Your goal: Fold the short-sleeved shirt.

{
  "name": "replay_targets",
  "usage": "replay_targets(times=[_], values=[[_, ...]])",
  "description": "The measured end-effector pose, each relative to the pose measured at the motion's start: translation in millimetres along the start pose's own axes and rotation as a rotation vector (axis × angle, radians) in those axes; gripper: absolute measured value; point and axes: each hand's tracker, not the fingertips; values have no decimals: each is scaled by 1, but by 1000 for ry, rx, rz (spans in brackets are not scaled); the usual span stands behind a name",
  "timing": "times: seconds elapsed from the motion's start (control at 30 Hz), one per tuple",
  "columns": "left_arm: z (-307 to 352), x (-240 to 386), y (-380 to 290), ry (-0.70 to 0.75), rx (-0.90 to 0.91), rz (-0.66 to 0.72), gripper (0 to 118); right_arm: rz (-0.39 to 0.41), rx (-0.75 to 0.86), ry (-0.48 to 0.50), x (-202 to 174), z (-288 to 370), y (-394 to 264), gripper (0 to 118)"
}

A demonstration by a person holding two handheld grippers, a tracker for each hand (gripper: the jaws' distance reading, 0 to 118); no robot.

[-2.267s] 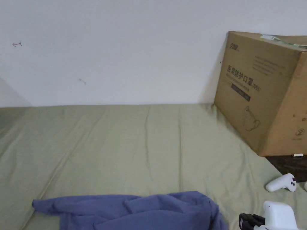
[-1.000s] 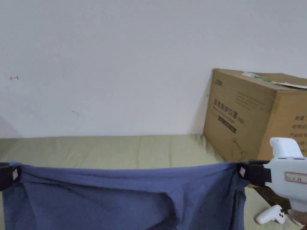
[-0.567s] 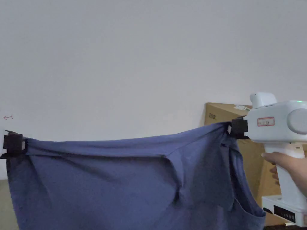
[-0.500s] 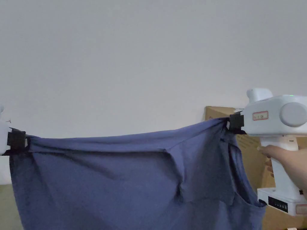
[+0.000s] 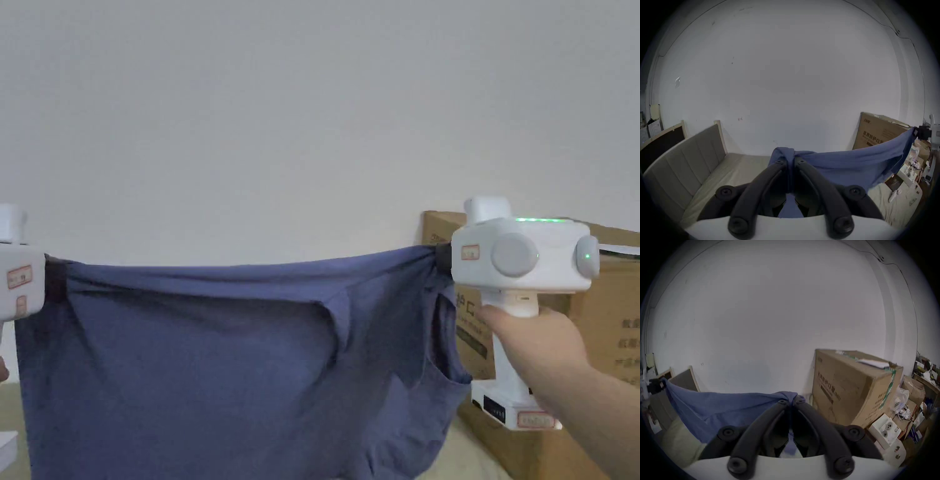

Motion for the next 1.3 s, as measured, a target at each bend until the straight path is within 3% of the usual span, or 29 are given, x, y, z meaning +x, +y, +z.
replay_targets(times=[0.1, 0.23, 0.43, 0.5, 0.6, 0.73, 0.8, 0.93, 1.07, 1.17, 1.2, 1.23, 1.27, 1.3], values=[[-25, -12, -73, -25, -186, 49, 6, 22, -138, 18, 1, -18, -87, 1], [-29, -23, -206, -55, -536, 55, 6, -2, -501, 74, 9, -27, -228, 1], [46, -44, -333, -128, -884, 56, 6, -76, -810, 153, 37, 56, -353, 1], [73, -54, -346, -137, -934, 38, 6, -128, -868, 198, 52, 91, -364, 1], [115, -67, -367, -176, -1002, 31, 6, -130, -922, 211, 65, 144, -368, 1], [169, -61, -370, -240, -1081, 51, 6, -32, -987, 227, 72, 190, -375, 1], [184, -60, -369, -246, -1098, 53, 6, -25, -991, 222, 72, 207, -374, 1], [200, -58, -368, -240, -1107, 50, 6, -56, -1006, 211, 73, 226, -375, 1], [206, -61, -374, -239, -1135, 105, 6, -12, -982, 185, 64, 231, -378, 1], [216, -51, -368, -294, -1071, 44, 8, -25, -959, 161, 60, 232, -378, 2], [220, -48, -364, -300, -1052, 31, 13, -31, -949, 154, 59, 234, -376, 8], [221, -53, -354, -304, -1027, 42, 28, -44, -952, 143, 58, 234, -372, 27], [225, -52, -350, -322, -1008, 58, 65, -61, -939, 133, 58, 236, -368, 79], [228, -50, -347, -336, -1001, 70, 99, -87, -918, 134, 59, 237, -366, 111]])
